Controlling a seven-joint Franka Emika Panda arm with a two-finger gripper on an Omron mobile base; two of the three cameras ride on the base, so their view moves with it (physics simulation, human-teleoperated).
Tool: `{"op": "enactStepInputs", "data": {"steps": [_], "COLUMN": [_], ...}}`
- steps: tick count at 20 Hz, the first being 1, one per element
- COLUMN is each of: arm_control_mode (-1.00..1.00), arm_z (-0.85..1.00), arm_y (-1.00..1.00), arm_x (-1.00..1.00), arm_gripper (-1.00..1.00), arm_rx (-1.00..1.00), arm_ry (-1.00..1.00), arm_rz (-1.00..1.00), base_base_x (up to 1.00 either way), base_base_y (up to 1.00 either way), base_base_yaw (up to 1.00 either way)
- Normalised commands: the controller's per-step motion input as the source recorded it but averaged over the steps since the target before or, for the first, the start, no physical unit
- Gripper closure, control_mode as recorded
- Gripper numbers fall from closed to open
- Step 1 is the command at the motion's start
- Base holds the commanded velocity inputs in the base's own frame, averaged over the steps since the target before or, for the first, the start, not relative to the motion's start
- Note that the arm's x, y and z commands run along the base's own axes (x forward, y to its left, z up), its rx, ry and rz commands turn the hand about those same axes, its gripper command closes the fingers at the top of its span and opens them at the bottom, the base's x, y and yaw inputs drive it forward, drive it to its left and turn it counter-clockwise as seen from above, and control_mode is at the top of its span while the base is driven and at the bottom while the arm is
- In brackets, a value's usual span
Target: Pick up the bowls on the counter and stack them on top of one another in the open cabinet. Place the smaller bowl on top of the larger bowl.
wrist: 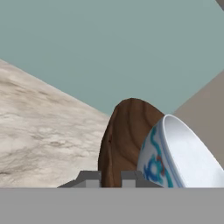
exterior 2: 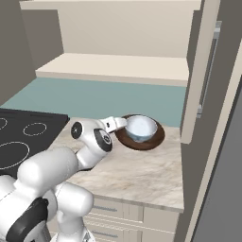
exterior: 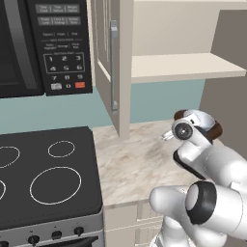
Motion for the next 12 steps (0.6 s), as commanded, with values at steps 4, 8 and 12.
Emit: {"op": "enactStepInputs", "data": {"steps": [4, 8, 12], "arm_control_mode": [-1.00, -1.00, -1.00], "arm_z": [0.52, 0.50, 0.42], "arm_y": [0.00, 0.00, 0.00], "arm_x": [-0.22, -0.22, -0.26], "arm_gripper": [1.00, 1.00, 1.00], "arm_rx": [-0.04, -0.04, -0.04], "arm_ry": [0.06, 0.10, 0.13], "arm_rz": [-0.01, -0.01, 0.00], "base_base_x": [0.00, 0.00, 0.00], "base_base_y": [0.00, 0.00, 0.00], "base_base_yaw": [0.00, 0.00, 0.00]}}
